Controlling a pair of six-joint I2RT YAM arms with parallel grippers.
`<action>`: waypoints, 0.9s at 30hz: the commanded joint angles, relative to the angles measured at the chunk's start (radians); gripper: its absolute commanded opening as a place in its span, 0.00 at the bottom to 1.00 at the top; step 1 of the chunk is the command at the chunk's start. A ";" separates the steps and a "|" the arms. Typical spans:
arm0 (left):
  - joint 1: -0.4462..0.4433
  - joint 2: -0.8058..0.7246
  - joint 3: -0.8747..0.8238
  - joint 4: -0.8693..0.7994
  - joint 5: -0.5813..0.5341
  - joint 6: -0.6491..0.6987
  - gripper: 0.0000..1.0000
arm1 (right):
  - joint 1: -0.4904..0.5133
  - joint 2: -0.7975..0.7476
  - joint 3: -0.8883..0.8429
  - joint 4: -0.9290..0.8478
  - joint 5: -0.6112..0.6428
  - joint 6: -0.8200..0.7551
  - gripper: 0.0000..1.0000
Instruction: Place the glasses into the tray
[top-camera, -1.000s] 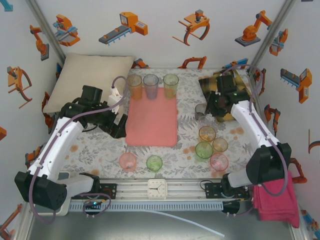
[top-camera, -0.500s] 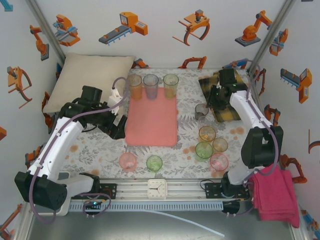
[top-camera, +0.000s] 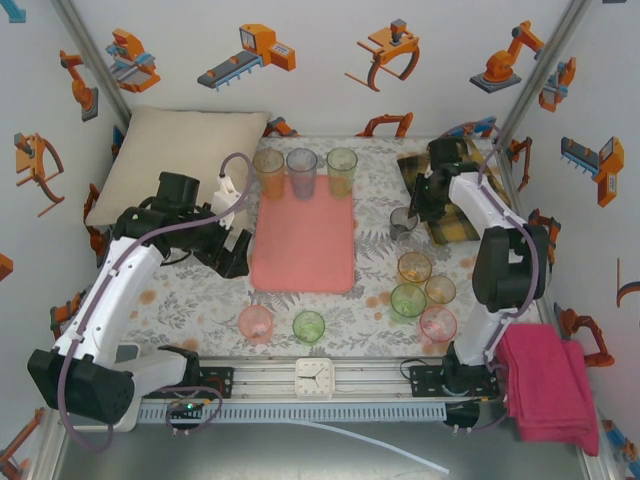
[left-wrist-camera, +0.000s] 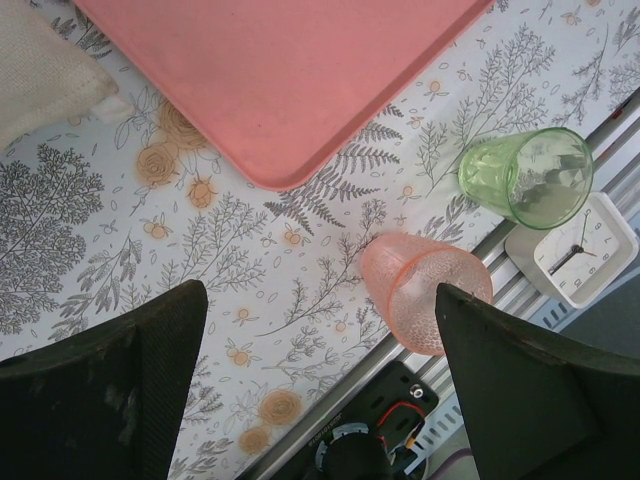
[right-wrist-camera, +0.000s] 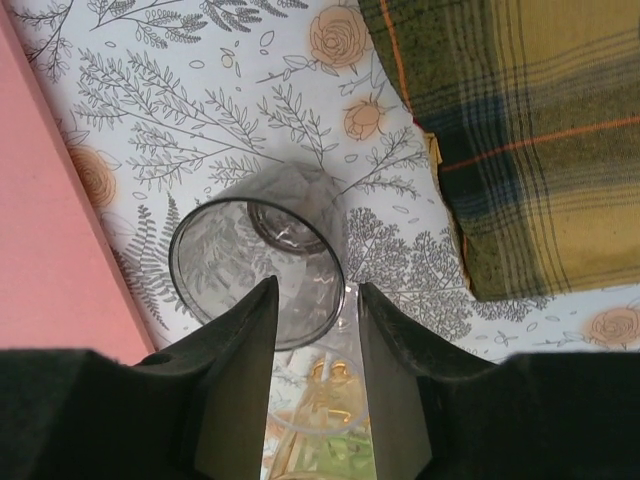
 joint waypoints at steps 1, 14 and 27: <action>0.008 -0.015 -0.010 -0.018 0.029 0.006 0.87 | -0.006 0.025 0.035 0.010 0.002 -0.033 0.36; 0.011 -0.023 -0.025 -0.008 0.031 0.001 0.87 | -0.006 0.076 0.049 0.004 0.014 -0.060 0.28; 0.020 -0.034 -0.033 -0.007 0.035 -0.001 0.87 | -0.006 0.112 0.083 -0.005 0.021 -0.068 0.19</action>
